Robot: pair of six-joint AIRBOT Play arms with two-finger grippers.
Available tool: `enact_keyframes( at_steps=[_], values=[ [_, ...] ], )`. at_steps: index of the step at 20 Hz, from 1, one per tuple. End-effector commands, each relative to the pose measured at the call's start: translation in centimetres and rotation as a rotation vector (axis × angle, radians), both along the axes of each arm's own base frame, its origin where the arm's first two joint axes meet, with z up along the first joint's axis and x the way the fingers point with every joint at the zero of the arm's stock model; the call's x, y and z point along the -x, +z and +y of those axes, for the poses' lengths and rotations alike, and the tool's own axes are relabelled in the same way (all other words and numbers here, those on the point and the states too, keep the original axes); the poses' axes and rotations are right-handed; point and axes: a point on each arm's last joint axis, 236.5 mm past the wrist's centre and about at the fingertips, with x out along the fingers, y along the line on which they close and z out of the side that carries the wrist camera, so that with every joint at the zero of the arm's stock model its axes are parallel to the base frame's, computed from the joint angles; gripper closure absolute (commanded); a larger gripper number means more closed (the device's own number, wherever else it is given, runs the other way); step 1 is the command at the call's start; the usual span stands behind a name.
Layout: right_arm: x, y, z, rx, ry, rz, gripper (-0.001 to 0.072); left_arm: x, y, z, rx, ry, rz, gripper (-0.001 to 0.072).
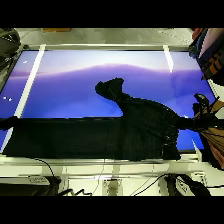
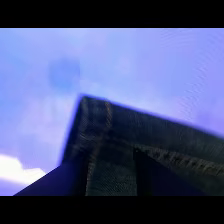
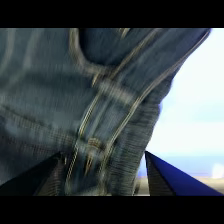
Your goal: Fold the clothes and pants, and hang the long-sleeved shirts on hangers.
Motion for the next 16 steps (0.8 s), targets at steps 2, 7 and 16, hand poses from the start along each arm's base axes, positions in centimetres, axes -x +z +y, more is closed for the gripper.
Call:
enact_keyframes(
  at_steps=[2, 7, 16],
  values=[
    [-4.6, 2.0, -6.2, 0.159, -0.211, -0.203, 0.025, -2.1, 7.6, -0.6, -0.035, 0.045, -0.177, 0.0364],
    [-1.6, -5.1, -10.1, -0.139, -0.506, -0.014, 0.0277, -6.0, 15.1, -7.3, 0.083, -0.012, -0.391, 0.0055],
    [-6.3, -11.4, -6.8, -0.514, -0.557, -0.035, 0.0051, -10.5, 14.5, -28.6, 0.169, -0.499, -0.352, 0.0036]
  ],
)
